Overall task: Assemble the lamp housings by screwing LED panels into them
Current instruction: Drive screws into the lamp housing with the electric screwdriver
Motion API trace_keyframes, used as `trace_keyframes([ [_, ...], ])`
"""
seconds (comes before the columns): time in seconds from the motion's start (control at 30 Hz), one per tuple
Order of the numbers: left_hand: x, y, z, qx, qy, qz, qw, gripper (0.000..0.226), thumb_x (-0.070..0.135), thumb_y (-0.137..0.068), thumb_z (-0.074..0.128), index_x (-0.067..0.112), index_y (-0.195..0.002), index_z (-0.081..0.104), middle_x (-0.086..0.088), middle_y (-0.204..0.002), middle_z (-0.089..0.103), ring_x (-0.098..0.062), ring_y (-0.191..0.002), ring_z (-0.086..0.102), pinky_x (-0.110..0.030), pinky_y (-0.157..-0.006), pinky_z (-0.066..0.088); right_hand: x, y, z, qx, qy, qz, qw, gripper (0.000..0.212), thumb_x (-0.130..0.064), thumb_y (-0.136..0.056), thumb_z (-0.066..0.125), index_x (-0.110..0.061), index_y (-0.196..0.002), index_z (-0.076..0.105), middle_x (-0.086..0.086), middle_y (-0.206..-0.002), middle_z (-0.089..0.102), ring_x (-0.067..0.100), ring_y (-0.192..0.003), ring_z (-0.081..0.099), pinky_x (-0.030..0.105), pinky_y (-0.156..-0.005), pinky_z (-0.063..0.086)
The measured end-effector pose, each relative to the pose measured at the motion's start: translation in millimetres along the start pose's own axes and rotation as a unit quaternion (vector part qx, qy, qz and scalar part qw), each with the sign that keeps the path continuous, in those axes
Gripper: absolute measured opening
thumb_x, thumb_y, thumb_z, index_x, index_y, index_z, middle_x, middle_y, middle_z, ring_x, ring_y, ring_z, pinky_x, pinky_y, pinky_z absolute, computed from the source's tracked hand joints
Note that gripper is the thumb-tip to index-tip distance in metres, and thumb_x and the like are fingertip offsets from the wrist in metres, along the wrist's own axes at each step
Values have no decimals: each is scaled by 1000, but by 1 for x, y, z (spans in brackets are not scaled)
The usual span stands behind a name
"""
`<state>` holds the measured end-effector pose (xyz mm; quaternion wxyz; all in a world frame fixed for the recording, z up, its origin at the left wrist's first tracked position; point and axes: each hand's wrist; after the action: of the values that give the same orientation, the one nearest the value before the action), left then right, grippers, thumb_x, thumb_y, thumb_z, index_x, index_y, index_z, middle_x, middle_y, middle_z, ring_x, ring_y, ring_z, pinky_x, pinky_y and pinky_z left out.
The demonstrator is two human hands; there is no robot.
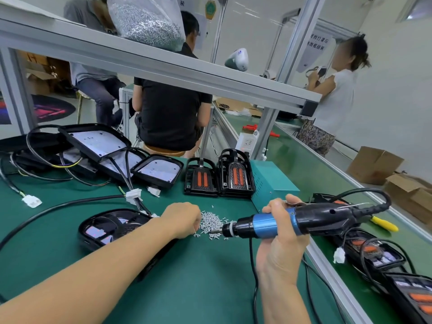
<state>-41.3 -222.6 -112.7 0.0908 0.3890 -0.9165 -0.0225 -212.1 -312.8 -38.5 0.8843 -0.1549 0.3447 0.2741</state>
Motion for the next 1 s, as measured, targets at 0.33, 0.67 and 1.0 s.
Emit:
trace_keyframes([
  [0.33, -2, -2, 2, -18, 8, 28, 999, 23, 9, -81, 56, 31, -85, 61, 2, -88, 60, -25, -84, 51, -26, -69, 38, 6, -12, -11, -20, 76, -49, 996, 26, 9, -88, 57, -9, -104, 51, 6, -80, 52, 22, -75, 52, 37, -82, 45],
  [0.67, 2, 1, 3, -20, 3, 25, 999, 22, 4, -83, 43, 18, -84, 60, -4, -89, 58, -25, -79, 47, -30, -68, 40, 16, -20, -15, -24, 73, -110, 991, 28, -9, -70, 70, -24, -90, 60, -2, -73, 57, 14, -67, 58, 29, -75, 47],
  [1.0, -6, 18, -20, 119, 346, 17, 930, 16, 8, -76, 67, 22, -67, 68, 10, -59, 64, 5, -50, 52, -7, -51, 38, 9, -22, -17, -20, 46, -118, 992, 27, -7, -71, 68, -25, -90, 61, 0, -75, 55, 16, -69, 55, 33, -77, 45],
])
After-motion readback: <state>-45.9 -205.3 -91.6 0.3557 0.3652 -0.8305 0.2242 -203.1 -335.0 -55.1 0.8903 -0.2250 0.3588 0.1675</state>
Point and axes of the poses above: each hand's wrist, its own y-axis away from the middle knuckle, its own z-axis out of the palm, x = y × z
